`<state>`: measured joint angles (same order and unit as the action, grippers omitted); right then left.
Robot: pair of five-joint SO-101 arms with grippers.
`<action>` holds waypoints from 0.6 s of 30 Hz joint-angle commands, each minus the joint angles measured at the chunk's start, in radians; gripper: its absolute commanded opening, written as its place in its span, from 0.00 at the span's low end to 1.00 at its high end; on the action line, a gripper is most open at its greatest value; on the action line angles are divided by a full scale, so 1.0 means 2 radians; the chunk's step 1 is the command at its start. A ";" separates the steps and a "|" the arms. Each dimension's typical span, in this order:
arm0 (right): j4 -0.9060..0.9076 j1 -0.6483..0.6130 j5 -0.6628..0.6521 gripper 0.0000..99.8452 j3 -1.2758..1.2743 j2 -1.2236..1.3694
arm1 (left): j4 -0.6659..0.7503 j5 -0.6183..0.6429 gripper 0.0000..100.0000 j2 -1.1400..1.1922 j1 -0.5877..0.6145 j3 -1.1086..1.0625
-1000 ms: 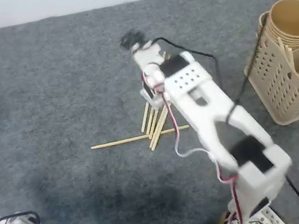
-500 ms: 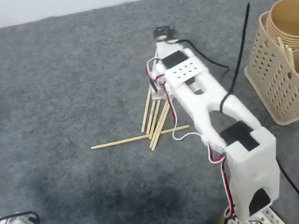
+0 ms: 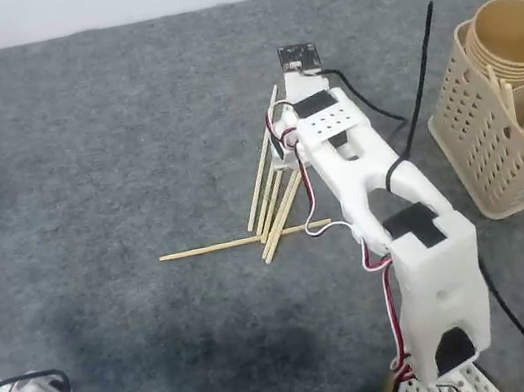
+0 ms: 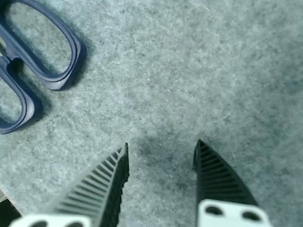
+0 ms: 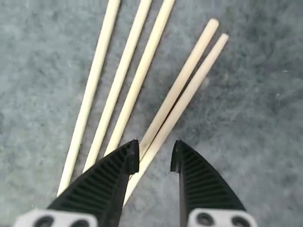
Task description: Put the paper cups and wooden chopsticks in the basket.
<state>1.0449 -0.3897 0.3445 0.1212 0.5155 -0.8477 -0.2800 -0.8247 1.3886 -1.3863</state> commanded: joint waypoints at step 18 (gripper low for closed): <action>0.122 0.029 -0.010 0.12 0.236 0.143 | 0.009 -0.006 0.22 -0.011 -0.005 0.003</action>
<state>1.1753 -0.3575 0.3399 0.4173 0.7426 -0.8477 -0.2800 -0.8247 1.3886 -1.3863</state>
